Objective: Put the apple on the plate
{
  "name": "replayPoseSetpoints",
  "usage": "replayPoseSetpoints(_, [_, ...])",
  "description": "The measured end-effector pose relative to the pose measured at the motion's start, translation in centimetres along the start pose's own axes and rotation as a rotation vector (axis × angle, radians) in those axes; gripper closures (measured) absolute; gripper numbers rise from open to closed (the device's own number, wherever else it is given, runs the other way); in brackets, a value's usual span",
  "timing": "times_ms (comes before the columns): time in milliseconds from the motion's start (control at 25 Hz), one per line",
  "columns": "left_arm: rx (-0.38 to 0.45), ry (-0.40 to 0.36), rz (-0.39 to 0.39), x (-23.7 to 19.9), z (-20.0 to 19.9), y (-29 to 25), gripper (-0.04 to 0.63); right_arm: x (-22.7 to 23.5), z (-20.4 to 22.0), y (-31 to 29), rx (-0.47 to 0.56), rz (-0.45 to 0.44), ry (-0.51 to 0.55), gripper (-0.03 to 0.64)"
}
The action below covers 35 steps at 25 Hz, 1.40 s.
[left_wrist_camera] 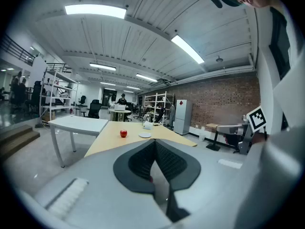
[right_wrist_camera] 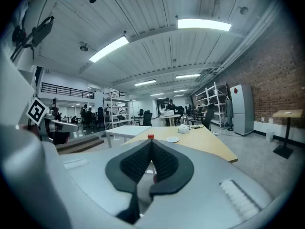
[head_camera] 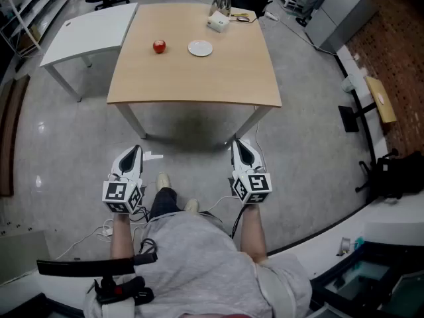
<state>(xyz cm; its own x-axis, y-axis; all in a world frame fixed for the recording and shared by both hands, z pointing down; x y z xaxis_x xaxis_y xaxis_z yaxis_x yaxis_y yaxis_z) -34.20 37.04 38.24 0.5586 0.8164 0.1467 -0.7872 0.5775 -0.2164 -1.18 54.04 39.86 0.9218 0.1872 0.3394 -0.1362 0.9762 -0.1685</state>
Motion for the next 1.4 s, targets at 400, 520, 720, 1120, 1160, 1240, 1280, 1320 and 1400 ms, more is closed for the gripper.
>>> replayPoseSetpoints(400, [-0.007, -0.017, -0.006, 0.3, -1.3, -0.8, 0.575, 0.5, -0.4, 0.0, -0.005, -0.024, -0.052, 0.611])
replayPoseSetpoints(520, [0.000, -0.018, -0.007, 0.4, -1.0, -1.8, 0.575, 1.2, -0.1, -0.6, -0.021, -0.028, -0.058, 0.611])
replayPoseSetpoints(720, [-0.012, -0.005, -0.013, -0.4, -1.1, -3.7, 0.575, 1.5, 0.2, -2.8, -0.049, -0.037, -0.034, 0.611])
replayPoseSetpoints(1120, [-0.024, -0.003, 0.011, -5.2, -0.8, -12.6, 0.575, 2.8, -1.1, -12.3, -0.078, -0.055, -0.040, 0.611])
replayPoseSetpoints(1160, [-0.023, 0.000, 0.014, -6.0, -1.0, -13.7, 0.575, 2.8, -1.4, -13.5, -0.077, -0.056, -0.044, 0.611])
replayPoseSetpoints(1240, [-0.024, -0.001, 0.018, -7.5, -1.6, -15.7, 0.575, 3.0, -2.2, -15.8, -0.078, -0.057, -0.052, 0.611])
replayPoseSetpoints(1280, [-0.025, -0.002, 0.018, -8.2, -1.8, -16.7, 0.575, 3.0, -2.5, -17.0, -0.081, -0.059, -0.054, 0.611])
replayPoseSetpoints(1320, [-0.026, -0.001, 0.017, -9.0, -2.0, -17.7, 0.575, 3.1, -2.7, -18.2, -0.086, -0.061, -0.054, 0.611])
replayPoseSetpoints(1400, [-0.031, 0.007, 0.015, -10.6, -2.1, -19.4, 0.575, 2.9, -3.1, -20.7, -0.099, -0.067, -0.052, 0.611])
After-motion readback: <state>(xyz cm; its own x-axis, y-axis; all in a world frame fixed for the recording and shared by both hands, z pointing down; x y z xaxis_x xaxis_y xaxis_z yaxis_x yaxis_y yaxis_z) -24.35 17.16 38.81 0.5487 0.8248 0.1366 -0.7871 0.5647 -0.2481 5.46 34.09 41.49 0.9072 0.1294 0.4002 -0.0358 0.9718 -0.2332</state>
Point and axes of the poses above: the fingertips, and each gripper's own axes: y backward along the fingers, x to its right, z out of its underside, the point moved 9 cm from there along y, backward along the fingers, and after that the axes turned 14 degrees about -y, right-handed, at the moved point
